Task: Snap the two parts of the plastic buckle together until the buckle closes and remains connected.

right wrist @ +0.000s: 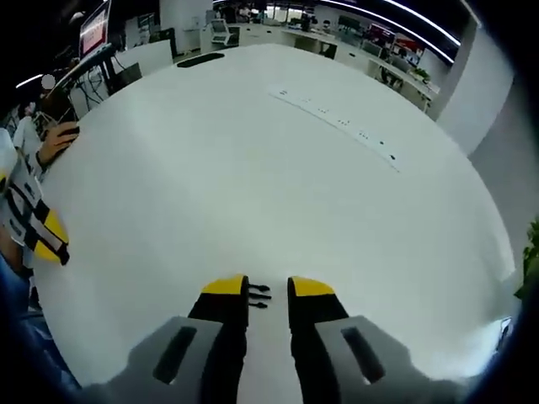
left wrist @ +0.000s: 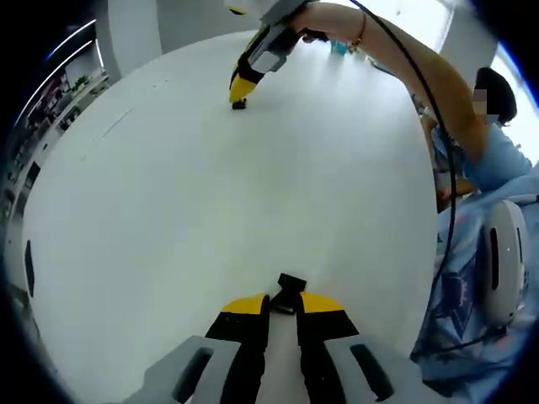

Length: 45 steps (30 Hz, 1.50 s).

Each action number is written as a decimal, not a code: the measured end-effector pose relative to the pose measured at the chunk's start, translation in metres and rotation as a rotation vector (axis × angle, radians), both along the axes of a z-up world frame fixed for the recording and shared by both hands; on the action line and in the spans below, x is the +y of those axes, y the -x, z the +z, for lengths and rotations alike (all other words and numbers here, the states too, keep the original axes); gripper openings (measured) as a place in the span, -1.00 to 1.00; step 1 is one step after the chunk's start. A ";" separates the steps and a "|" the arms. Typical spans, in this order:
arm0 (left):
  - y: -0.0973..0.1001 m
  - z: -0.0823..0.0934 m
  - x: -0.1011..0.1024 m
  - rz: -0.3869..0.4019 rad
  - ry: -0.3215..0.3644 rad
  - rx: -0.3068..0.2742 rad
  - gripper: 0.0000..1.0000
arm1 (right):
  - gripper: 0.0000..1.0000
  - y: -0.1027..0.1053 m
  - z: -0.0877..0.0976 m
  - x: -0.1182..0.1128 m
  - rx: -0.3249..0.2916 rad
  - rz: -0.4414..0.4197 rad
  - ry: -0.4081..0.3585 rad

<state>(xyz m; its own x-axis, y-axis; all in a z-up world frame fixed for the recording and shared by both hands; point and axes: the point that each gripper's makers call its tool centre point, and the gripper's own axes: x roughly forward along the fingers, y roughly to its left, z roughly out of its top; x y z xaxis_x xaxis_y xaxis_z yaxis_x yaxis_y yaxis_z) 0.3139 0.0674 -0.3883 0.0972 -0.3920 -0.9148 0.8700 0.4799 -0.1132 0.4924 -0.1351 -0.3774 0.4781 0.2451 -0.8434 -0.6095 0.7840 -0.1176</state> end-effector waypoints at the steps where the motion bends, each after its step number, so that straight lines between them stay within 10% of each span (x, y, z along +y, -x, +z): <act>1: 0.000 0.000 0.000 0.000 0.000 0.000 -0.76 | -0.63 0.001 0.000 0.001 0.001 0.005 -0.005; 29: 0.000 0.001 0.000 0.000 -0.018 0.002 -0.76 | -0.57 0.030 0.003 -0.003 -0.013 0.279 0.158; 45: 0.000 0.001 0.002 -0.001 -0.029 -0.003 -0.76 | -0.54 0.032 0.007 -0.025 -0.009 0.250 0.174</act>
